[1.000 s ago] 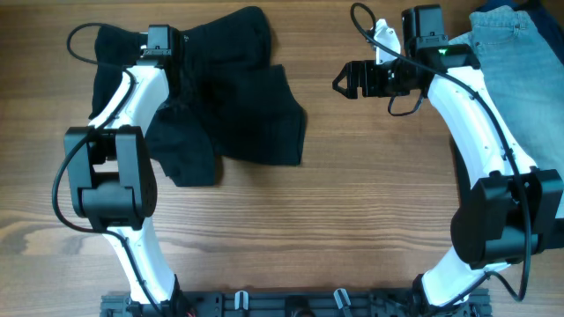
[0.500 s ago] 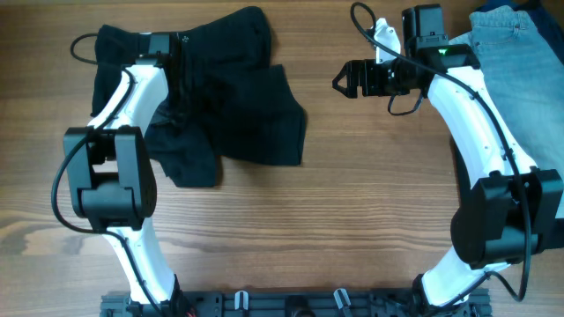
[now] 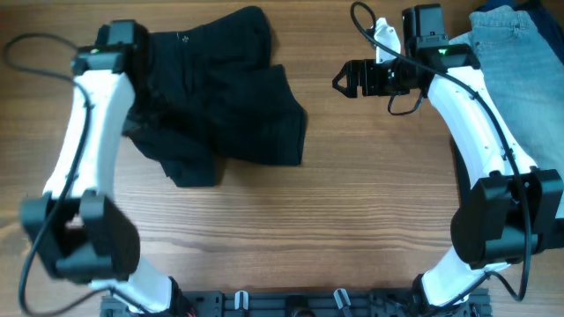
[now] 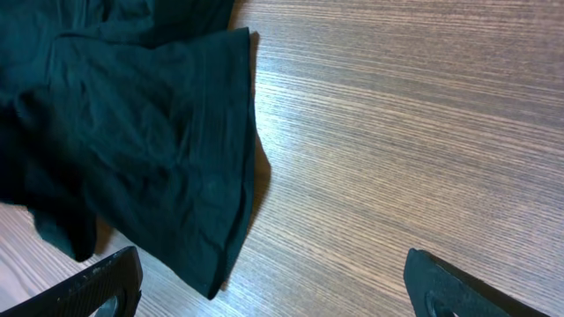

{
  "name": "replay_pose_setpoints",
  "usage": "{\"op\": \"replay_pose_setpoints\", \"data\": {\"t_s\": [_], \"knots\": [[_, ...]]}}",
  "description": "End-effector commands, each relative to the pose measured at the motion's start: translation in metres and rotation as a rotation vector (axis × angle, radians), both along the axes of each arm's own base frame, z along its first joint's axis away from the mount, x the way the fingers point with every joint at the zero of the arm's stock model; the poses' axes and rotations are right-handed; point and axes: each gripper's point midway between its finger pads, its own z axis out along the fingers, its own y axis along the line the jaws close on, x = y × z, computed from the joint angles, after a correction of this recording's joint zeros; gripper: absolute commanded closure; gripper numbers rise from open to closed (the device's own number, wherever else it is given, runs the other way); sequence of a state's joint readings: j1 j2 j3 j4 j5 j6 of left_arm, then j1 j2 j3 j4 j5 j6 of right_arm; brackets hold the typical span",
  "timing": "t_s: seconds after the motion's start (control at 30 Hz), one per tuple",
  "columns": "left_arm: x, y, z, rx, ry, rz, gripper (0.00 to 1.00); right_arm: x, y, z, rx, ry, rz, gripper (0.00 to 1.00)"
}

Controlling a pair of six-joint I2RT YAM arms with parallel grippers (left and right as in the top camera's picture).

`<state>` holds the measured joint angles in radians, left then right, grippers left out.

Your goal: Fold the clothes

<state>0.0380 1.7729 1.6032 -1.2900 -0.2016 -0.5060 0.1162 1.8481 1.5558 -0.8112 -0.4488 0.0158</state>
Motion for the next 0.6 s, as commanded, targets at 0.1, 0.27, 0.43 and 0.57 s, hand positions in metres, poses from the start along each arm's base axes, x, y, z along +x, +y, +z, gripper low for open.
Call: {"op": "replay_pose_setpoints", "data": {"t_s": [0.1, 0.27, 0.43, 0.57], "knots": [[-0.07, -0.002, 0.045, -0.078, 0.041, 0.224, 0.96, -0.008, 0.007, -0.006, 0.038, 0.041, 0.032, 0.04], [-0.108, -0.001, 0.047, -0.053, 0.187, 0.21, 0.96, -0.011, 0.016, -0.001, 0.096, 0.047, 0.061, 0.04], [-0.111, -0.008, 0.043, -0.093, 0.204, 0.197, 0.82, -0.015, 0.017, -0.002, 0.104, 0.064, 0.066, 0.01], [-0.111, -0.01, 0.043, -0.104, 0.204, 0.196, 0.63, -0.017, 0.017, -0.002, 0.104, 0.072, 0.066, 0.01]]}}
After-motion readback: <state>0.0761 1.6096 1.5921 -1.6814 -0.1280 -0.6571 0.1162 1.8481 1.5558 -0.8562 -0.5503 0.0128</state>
